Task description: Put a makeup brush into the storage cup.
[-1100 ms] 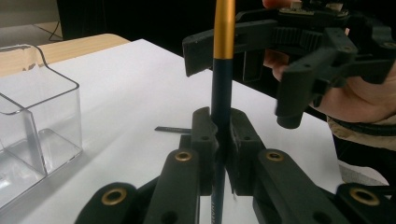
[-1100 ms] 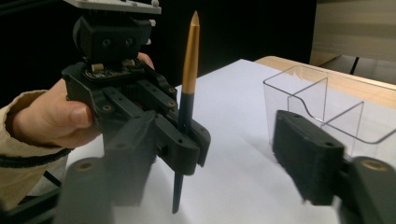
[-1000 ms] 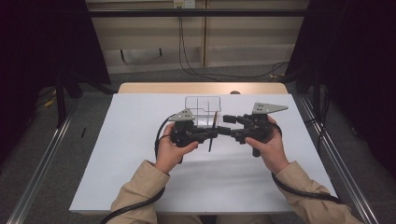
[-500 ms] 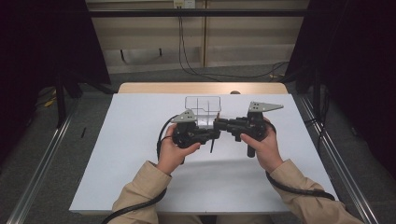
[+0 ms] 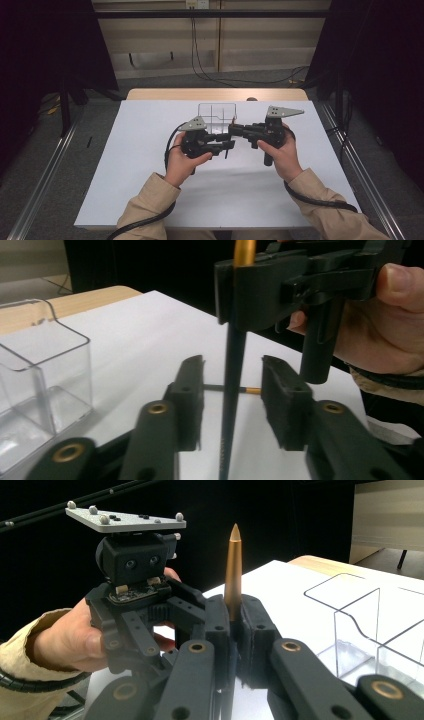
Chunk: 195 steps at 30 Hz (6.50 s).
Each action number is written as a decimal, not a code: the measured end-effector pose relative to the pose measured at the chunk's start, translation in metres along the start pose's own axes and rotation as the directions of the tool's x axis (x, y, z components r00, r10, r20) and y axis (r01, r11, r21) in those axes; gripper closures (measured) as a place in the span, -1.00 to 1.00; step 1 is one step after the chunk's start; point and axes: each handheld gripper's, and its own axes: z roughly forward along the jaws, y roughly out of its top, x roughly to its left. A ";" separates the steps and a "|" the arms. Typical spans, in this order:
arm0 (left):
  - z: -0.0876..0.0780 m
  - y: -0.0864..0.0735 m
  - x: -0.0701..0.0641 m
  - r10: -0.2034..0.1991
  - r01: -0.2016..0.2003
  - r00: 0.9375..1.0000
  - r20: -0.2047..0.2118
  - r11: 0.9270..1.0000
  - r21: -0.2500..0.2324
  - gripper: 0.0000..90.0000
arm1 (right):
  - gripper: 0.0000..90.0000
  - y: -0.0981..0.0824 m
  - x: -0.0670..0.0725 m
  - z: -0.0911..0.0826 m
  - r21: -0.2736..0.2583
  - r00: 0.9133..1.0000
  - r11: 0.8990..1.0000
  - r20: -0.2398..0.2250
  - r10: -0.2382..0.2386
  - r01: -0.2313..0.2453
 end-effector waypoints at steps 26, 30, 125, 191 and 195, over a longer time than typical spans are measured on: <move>-0.042 -0.008 0.006 0.029 -0.031 0.998 -0.056 0.999 -0.039 -0.90 | 0.87 0.005 -0.003 0.003 0.016 0.999 0.999 0.022 -0.036 0.036; -0.052 -0.009 0.007 0.022 -0.025 0.998 -0.060 0.999 -0.043 -0.93 | 0.87 0.005 -0.004 0.004 0.017 0.999 0.999 0.025 -0.043 0.042; -0.163 -0.061 0.014 0.048 -0.065 0.971 -0.234 0.996 -0.062 -1.00 | 0.87 0.038 -0.038 0.010 0.023 0.981 0.994 0.156 -0.112 0.110; -0.165 -0.066 0.013 0.065 -0.077 0.973 -0.222 0.996 -0.048 -1.00 | 0.86 0.049 -0.084 0.036 0.028 0.923 0.986 0.350 -0.161 0.162; -0.163 -0.067 0.013 0.064 -0.076 0.973 -0.220 0.996 -0.047 -1.00 | 0.86 0.046 -0.085 0.037 0.029 0.923 0.987 0.350 -0.160 0.160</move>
